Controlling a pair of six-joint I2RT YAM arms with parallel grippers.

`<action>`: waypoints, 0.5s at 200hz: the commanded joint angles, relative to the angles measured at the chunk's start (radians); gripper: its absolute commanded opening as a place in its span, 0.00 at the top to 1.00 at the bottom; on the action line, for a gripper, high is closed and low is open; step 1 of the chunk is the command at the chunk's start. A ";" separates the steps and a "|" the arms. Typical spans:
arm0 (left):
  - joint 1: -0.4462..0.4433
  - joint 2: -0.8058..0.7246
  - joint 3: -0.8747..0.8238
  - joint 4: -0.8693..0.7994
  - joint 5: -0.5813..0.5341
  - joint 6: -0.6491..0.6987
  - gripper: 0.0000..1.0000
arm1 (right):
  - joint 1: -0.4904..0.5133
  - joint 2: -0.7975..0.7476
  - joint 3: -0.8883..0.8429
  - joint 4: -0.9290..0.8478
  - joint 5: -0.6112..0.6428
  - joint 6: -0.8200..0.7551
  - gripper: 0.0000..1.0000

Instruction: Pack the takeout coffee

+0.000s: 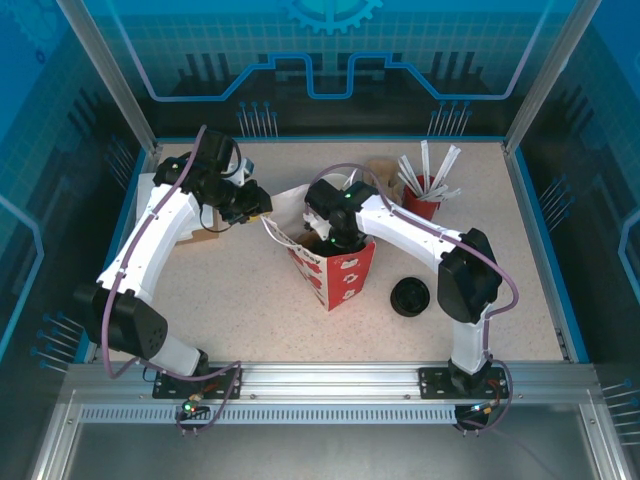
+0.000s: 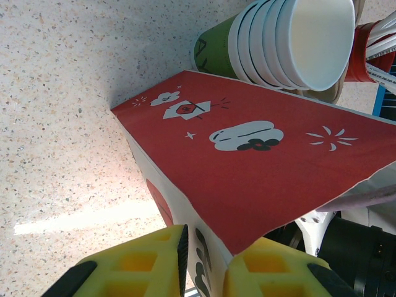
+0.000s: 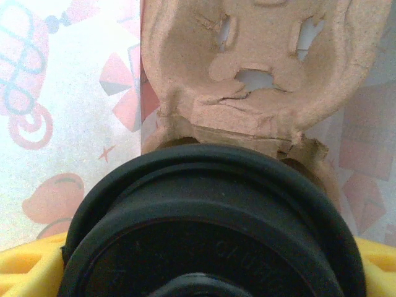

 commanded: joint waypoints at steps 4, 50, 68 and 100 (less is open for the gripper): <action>-0.005 0.007 -0.002 -0.026 -0.013 0.008 0.78 | -0.006 0.030 -0.018 -0.049 0.004 -0.026 0.23; -0.006 0.010 0.004 -0.029 -0.014 0.008 0.78 | -0.006 0.026 -0.024 -0.043 0.002 -0.029 0.23; -0.005 0.012 0.003 -0.029 -0.014 0.010 0.78 | -0.006 0.022 -0.025 -0.039 0.002 -0.031 0.23; -0.005 0.014 -0.003 -0.029 -0.019 0.011 0.78 | -0.007 0.016 -0.026 -0.036 -0.002 -0.031 0.23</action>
